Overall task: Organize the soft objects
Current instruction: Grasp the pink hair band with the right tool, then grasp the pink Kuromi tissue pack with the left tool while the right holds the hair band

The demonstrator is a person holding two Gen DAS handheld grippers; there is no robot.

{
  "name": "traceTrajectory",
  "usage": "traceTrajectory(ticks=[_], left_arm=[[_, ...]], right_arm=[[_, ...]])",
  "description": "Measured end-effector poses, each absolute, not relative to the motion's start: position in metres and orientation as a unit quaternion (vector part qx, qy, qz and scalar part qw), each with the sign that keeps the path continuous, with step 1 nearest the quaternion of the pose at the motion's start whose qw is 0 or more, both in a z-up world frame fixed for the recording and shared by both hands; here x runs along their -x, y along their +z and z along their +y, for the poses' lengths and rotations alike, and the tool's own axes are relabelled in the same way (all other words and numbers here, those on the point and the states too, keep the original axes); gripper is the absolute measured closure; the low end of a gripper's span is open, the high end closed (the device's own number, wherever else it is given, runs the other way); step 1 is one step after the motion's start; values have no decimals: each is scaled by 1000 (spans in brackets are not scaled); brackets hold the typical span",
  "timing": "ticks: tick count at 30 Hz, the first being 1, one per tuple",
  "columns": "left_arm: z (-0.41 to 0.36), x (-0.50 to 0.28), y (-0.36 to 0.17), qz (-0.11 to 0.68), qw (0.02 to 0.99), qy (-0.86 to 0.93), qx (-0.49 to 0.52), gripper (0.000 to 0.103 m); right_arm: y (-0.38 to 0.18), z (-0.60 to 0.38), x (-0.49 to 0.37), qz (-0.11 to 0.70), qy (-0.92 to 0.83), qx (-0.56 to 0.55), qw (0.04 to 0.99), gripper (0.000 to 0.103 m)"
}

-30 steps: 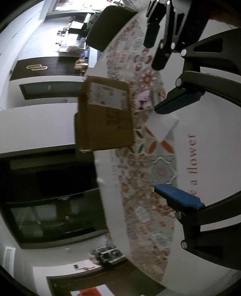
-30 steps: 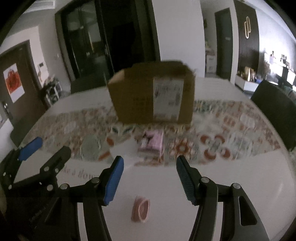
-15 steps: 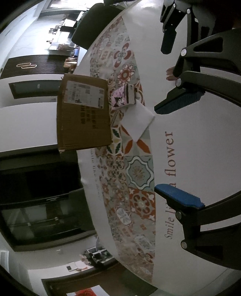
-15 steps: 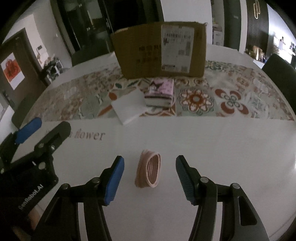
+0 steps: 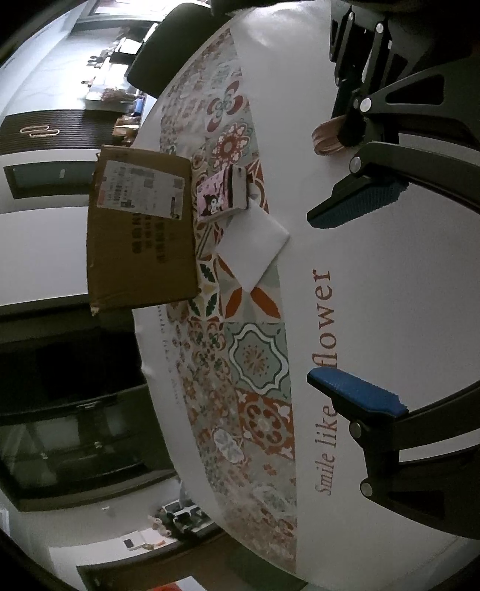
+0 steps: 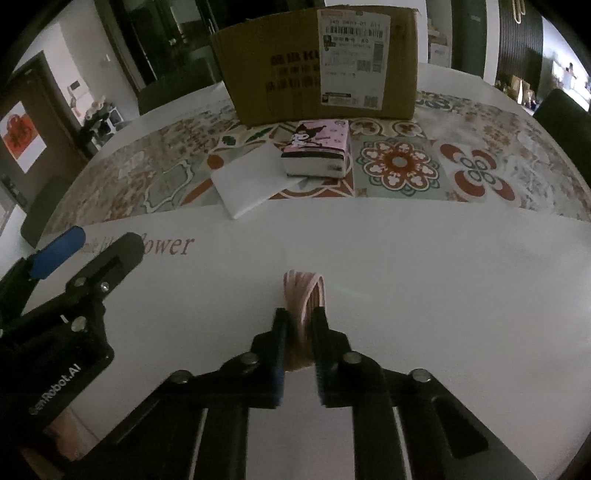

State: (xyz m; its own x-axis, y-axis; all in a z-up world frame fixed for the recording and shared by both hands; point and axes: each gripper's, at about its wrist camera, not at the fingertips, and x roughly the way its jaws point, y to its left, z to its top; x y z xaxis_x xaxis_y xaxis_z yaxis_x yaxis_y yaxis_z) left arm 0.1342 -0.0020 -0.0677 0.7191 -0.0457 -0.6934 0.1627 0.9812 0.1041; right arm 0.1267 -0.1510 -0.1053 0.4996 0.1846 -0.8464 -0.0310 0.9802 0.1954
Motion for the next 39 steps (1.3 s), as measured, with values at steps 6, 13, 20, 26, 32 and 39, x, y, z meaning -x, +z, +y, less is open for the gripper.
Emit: traceTrajectory(ticks=[6,13,20,26,32,39], left_arm=[[-11,-143,-70,372,922,-66,-79,25],[-31,-161,-63,365,924,-81,-82,25],[-65,-190,-61,363,921,-114,-79,25],[-93,-215,-70,377,913,-135,-76,25],[-116,-239,-86,393,906,-131,-92,25],[-131,-261,-101,413,896,-123,-105,26]], right_arm=[[-99,-160,-133,480,63,-90,870,95],[-80,-177,-146,453,61,-97,884,95],[-67,-207,-165,431,43,-98,896,95],[-64,-231,-180,425,31,-95,900,95],[-69,-247,-196,424,28,-98,900,95],[-82,-258,-213,432,28,-115,894,95]])
